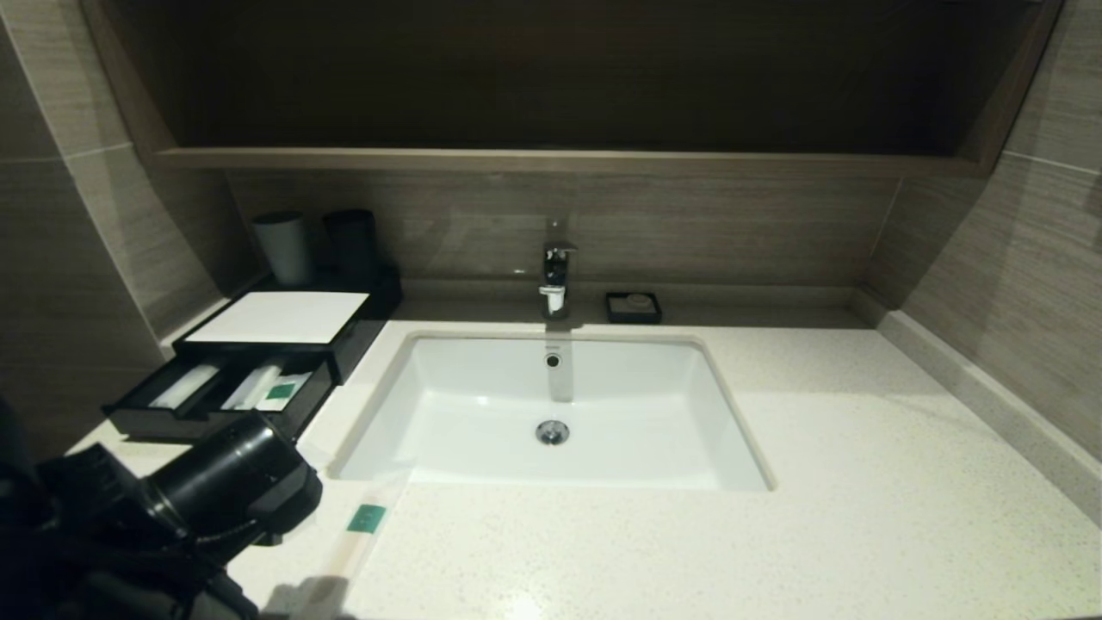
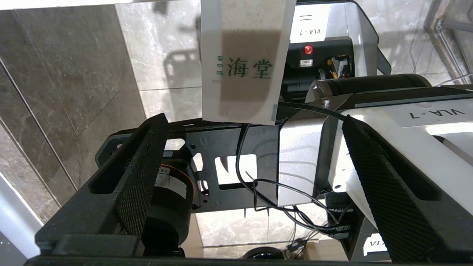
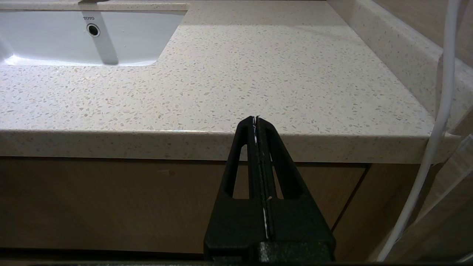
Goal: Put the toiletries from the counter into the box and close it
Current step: Pick up the bathroom toiletry
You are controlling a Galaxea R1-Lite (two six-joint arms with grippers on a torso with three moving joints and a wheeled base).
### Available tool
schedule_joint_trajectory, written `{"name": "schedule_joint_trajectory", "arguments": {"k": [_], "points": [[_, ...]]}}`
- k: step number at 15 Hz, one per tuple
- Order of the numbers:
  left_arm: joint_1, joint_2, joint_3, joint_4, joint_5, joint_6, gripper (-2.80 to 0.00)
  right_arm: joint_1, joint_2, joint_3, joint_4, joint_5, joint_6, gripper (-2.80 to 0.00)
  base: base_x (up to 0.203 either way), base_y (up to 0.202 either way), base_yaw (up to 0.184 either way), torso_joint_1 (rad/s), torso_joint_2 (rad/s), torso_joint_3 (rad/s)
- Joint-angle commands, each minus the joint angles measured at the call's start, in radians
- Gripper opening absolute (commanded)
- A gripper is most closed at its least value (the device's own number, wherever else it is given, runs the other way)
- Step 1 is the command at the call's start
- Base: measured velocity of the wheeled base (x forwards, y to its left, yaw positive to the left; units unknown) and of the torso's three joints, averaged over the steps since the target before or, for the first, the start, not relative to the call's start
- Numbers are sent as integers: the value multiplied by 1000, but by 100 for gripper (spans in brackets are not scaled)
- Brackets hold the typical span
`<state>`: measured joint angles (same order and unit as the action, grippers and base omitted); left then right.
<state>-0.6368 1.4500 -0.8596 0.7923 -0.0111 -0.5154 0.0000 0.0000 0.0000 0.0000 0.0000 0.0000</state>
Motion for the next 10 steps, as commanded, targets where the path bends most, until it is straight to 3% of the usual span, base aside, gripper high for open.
{"name": "schedule_joint_trajectory", "arguments": {"k": [1, 10], "points": [[0, 1, 1, 4, 0, -3, 0, 0, 0, 0, 0, 0, 0, -280, 0, 0, 0, 0, 0, 0], [0, 24, 5, -9, 2, -3, 0, 0, 0, 0, 0, 0, 0, -280, 0, 0, 0, 0, 0, 0]]}}
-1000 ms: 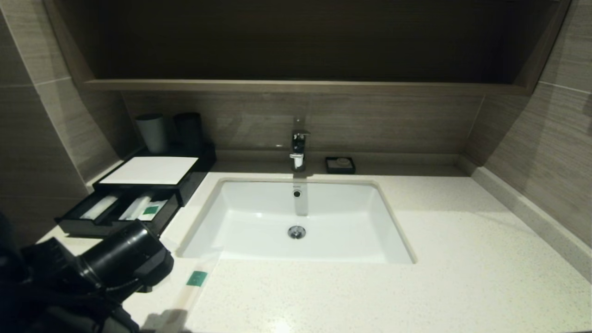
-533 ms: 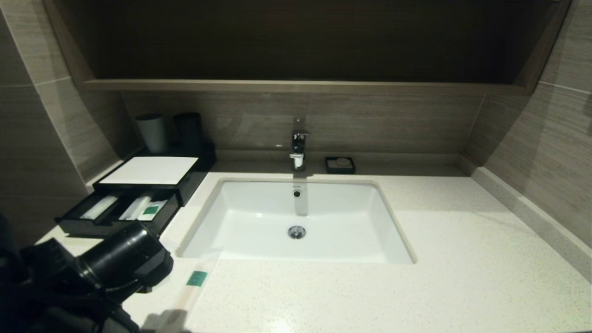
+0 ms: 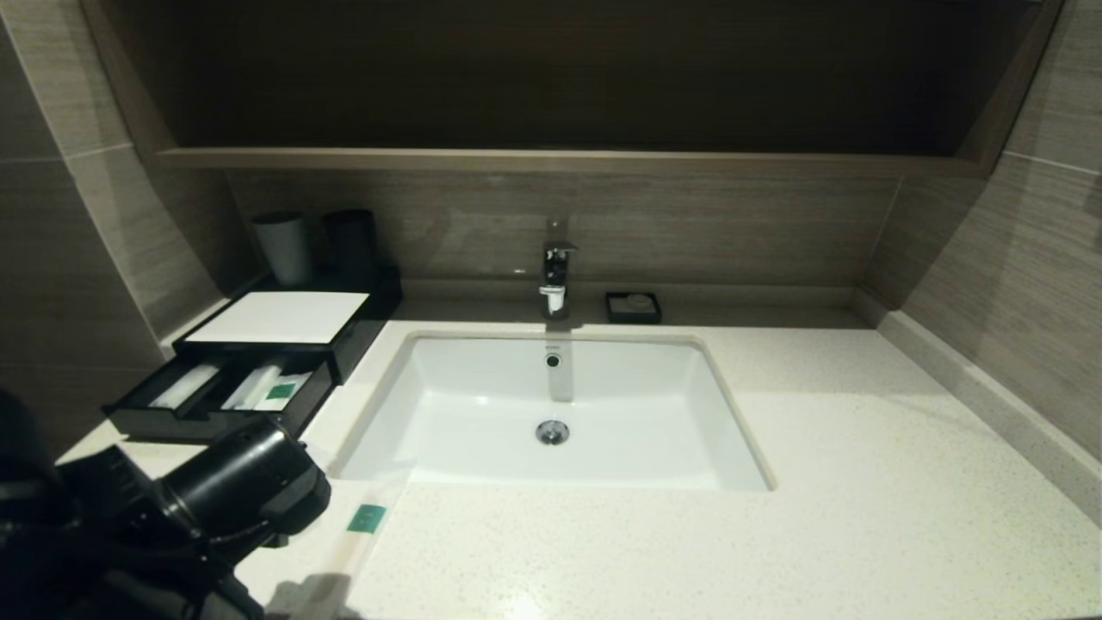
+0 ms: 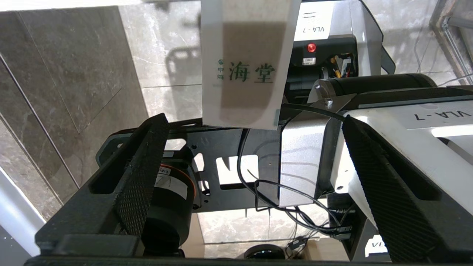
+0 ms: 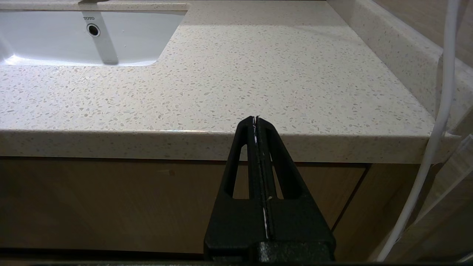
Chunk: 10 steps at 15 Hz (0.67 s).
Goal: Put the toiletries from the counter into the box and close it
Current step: Pick up the bathroom toiletry
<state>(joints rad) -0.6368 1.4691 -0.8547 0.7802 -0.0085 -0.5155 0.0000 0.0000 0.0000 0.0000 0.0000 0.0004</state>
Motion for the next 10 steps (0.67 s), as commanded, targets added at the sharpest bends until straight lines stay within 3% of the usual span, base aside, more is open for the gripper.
{"name": "schedule_joint_trajectory", "arguments": {"k": [1, 10], "points": [[0, 9, 3, -4, 3, -4, 0, 0, 0, 0, 0, 0, 0, -280, 0, 0, 0, 0, 0, 0], [0, 27, 26, -56, 30, -31, 0, 0, 0, 0, 0, 0, 0, -280, 0, 0, 0, 0, 0, 0]]}}
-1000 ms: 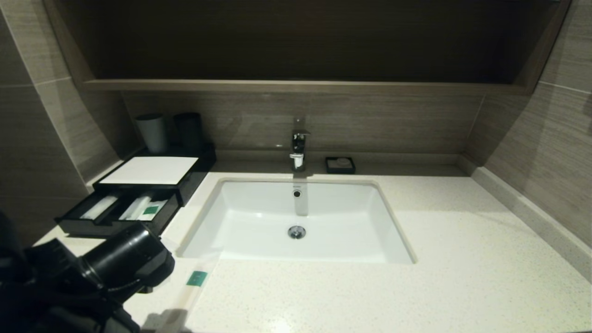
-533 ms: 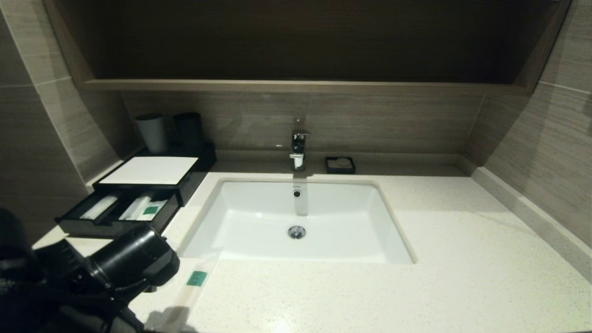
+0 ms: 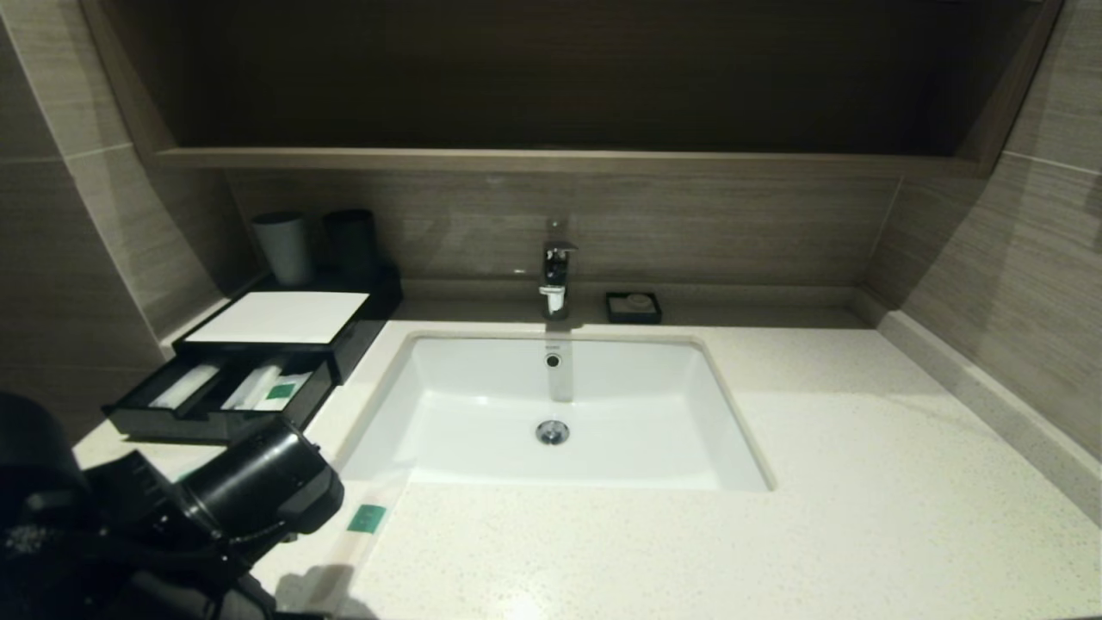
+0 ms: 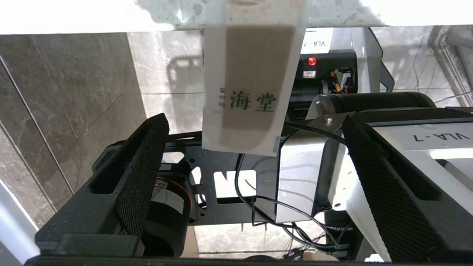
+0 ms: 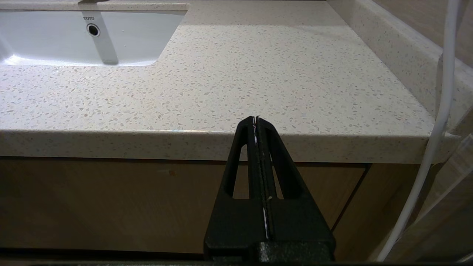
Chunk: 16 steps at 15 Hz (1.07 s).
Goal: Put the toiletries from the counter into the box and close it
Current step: Pick up the bathroom toiletry
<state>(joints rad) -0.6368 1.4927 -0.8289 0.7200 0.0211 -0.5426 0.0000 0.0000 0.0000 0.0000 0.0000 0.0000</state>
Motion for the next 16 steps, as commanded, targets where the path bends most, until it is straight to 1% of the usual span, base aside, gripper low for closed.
{"name": "schedule_joint_trajectory", "arguments": {"k": [1, 6, 11, 14, 16], "points": [[0, 7, 2, 2, 0, -4, 0, 0, 0, 0, 0, 0, 0, -280, 0, 0, 0, 0, 0, 0], [0, 20, 1, -3, 2, -5, 0, 0, 0, 0, 0, 0, 0, -280, 0, 0, 0, 0, 0, 0], [0, 20, 1, -11, 5, -38, 0, 0, 0, 0, 0, 0, 0, -280, 0, 0, 0, 0, 0, 0], [0, 20, 1, -10, 9, -46, 0, 0, 0, 0, 0, 0, 0, -280, 0, 0, 0, 0, 0, 0], [0, 23, 2, -8, 38, -52, 0, 0, 0, 0, 0, 0, 0, -280, 0, 0, 0, 0, 0, 0]]}}
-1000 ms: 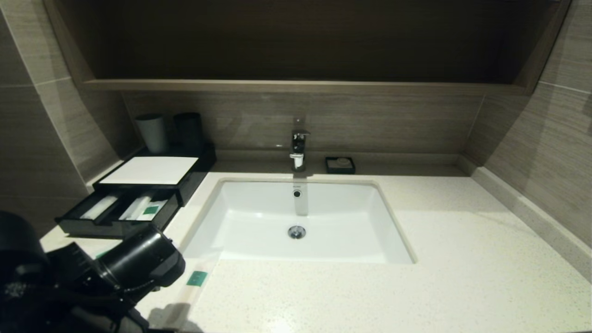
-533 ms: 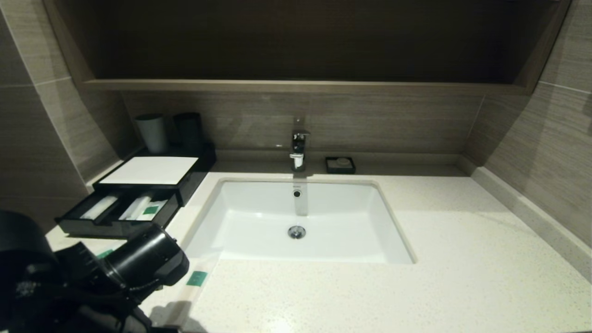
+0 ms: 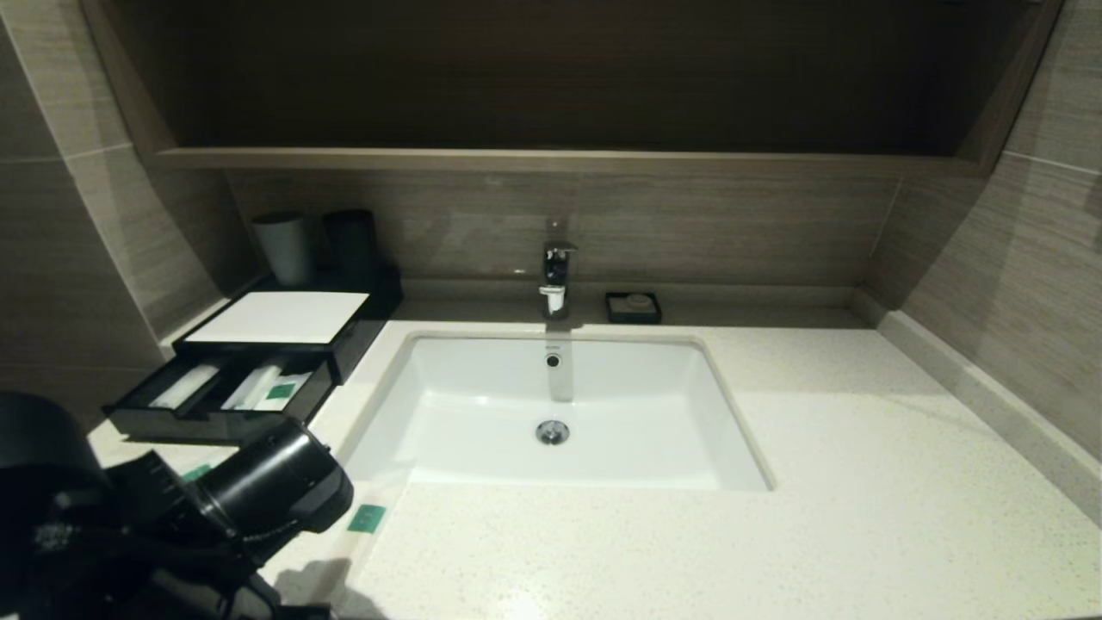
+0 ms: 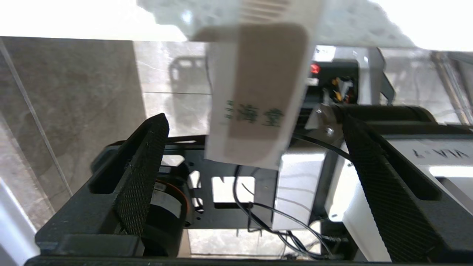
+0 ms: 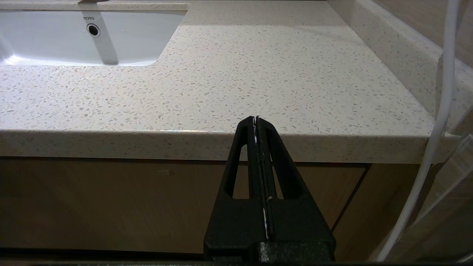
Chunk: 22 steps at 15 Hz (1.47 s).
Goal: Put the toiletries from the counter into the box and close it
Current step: Pick up the bathroom toiletry
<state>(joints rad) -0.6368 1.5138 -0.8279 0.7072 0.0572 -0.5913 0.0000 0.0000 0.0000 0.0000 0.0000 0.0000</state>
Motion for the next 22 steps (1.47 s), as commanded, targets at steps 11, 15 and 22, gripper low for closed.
{"name": "schedule_joint_trajectory", "arguments": {"k": [11, 15, 22], "points": [[0, 28, -2, 0, 1, -12, 0, 0, 0, 0, 0, 0, 0, -280, 0, 0, 0, 0, 0, 0], [0, 26, -10, 0, 1, -10, 0, 0, 0, 0, 0, 0, 0, -280, 0, 0, 0, 0, 0, 0], [2, 31, -16, -2, 4, -10, 0, 0, 0, 0, 0, 0, 0, -280, 0, 0, 0, 0, 0, 0]]}}
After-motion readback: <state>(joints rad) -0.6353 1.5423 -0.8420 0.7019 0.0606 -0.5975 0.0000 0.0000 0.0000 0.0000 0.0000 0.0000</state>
